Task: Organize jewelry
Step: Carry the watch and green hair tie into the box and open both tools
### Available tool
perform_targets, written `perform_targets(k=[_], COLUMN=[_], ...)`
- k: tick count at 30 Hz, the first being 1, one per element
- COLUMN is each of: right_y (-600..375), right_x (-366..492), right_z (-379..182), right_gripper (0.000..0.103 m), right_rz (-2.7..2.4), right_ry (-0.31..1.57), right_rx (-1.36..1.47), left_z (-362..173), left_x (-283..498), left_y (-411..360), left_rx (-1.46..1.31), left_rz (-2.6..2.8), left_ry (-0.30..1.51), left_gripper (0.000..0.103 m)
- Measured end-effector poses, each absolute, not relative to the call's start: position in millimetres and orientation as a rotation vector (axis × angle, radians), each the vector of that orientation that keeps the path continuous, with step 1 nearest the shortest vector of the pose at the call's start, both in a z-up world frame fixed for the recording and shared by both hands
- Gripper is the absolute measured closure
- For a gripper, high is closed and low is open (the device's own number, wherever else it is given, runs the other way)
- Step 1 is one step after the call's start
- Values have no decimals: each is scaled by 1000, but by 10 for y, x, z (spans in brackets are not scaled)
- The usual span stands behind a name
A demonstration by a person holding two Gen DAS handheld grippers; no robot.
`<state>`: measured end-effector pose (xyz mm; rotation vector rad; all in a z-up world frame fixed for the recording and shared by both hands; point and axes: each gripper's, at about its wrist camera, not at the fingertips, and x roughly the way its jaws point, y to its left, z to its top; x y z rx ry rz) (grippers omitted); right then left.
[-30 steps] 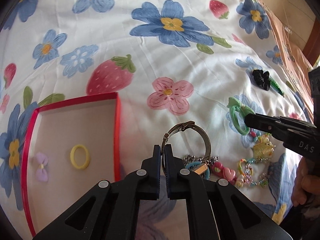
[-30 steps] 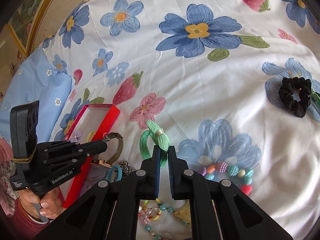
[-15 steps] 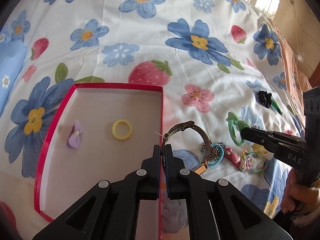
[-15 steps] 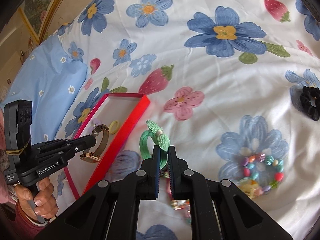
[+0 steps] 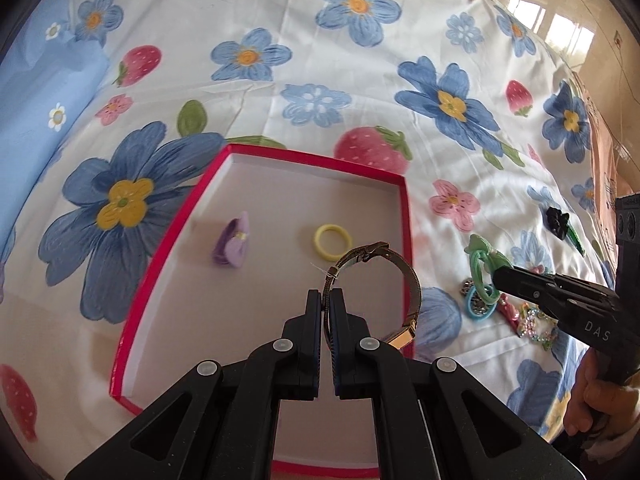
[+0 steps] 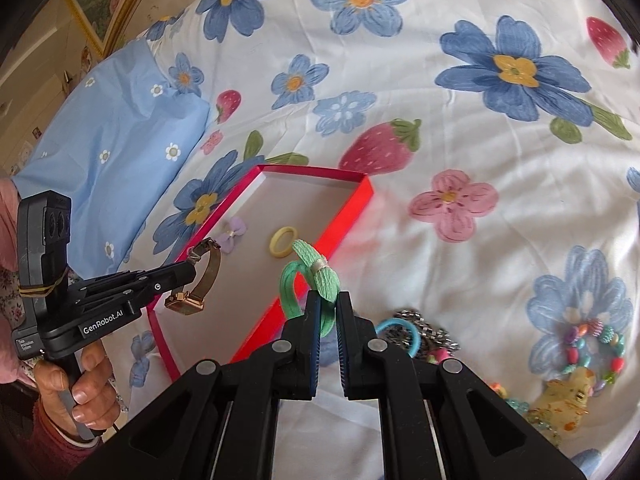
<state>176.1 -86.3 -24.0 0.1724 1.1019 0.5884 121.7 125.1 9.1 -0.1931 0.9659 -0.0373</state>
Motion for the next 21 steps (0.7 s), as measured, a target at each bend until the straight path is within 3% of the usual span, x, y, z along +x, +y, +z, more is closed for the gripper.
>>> perform_targets(k=[21], right_y=[-52], right_x=[1946], right_z=[-364], right_gripper=[96], right_rz=[704], right_ry=[1134], right_rx=[104], left_z=[-183], left_x=[1349], left_y=[1767], left_rx=[-254], left_rz=[78], left_ry=[1007], left_gripper=[100])
